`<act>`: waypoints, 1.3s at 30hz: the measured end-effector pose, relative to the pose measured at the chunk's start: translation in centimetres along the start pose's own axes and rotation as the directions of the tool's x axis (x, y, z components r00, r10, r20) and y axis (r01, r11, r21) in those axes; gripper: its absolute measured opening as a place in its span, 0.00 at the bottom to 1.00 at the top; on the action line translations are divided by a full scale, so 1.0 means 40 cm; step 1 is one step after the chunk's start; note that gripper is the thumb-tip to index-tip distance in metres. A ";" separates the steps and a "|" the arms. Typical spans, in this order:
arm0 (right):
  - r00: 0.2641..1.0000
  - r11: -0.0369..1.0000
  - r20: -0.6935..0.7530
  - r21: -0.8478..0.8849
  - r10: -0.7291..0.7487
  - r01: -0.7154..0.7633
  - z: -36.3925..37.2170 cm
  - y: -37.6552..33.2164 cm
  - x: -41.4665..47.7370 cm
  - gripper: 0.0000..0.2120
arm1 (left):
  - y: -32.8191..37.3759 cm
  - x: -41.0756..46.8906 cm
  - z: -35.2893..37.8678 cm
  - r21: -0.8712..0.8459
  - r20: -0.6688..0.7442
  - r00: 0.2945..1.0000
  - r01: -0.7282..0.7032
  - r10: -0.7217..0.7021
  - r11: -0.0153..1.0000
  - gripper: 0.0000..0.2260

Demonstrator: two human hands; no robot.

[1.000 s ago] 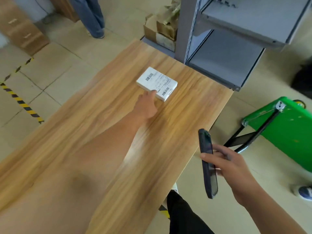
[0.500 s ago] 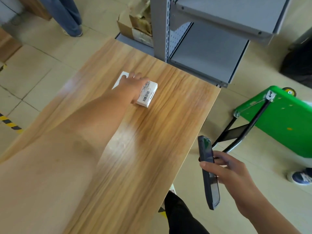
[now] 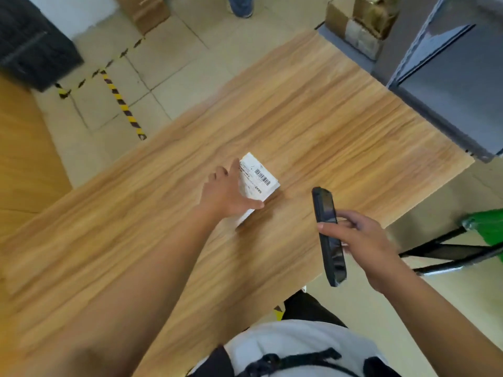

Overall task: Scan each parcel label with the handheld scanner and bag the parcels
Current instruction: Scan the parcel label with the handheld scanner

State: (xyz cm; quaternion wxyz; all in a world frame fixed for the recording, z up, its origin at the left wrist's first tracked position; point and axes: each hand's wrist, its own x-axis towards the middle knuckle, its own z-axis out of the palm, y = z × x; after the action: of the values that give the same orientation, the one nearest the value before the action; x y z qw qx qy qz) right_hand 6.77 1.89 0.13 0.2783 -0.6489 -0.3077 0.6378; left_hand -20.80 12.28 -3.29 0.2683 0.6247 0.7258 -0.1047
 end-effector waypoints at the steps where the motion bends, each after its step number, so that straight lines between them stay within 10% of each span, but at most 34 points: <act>1: 0.999 1.000 0.042 -0.026 -0.006 0.008 0.027 -0.005 0.007 0.17 | -0.053 -0.040 0.018 -0.056 -0.003 0.997 0.081 -0.081 0.995 0.57; 6: 0.974 0.985 0.225 -0.165 -0.015 0.053 0.180 -0.032 0.011 0.30 | -0.314 -0.234 0.116 -0.300 -0.059 0.858 0.472 -0.510 0.829 0.59; 9: 0.952 0.976 0.306 -0.202 -0.013 0.078 0.275 -0.034 -0.008 0.18 | -0.441 -0.329 0.167 -0.430 -0.024 0.681 0.654 -0.732 0.622 0.60; 16: 0.899 0.927 0.438 -0.340 0.009 0.156 0.471 -0.018 -0.086 0.19 | -0.607 -0.466 0.246 -0.694 0.105 0.460 0.669 -0.882 0.266 0.60; 21: 0.886 0.898 0.463 -0.385 -0.009 0.211 0.562 -0.006 -0.145 0.21 | -0.667 -0.504 0.278 -0.767 0.171 0.500 0.608 -0.849 0.203 0.58; 32: 0.929 0.784 0.370 -0.574 -0.008 0.236 0.713 0.013 -0.291 0.27 | -0.877 -0.553 0.301 -0.912 0.101 0.819 0.303 -0.565 0.278 0.38; 39: 0.940 0.521 0.339 -0.811 0.045 0.267 0.814 -0.019 -0.355 0.22 | -0.922 -0.541 0.321 -0.910 0.031 0.912 0.195 -0.409 0.366 0.33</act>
State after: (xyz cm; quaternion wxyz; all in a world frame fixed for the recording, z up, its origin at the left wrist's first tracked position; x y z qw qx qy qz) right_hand -25.77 -9.35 9.00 -0.0844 -0.5686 -0.6600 0.4836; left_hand -51.38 -19.65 -9.50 0.4603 0.2465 0.7931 0.3136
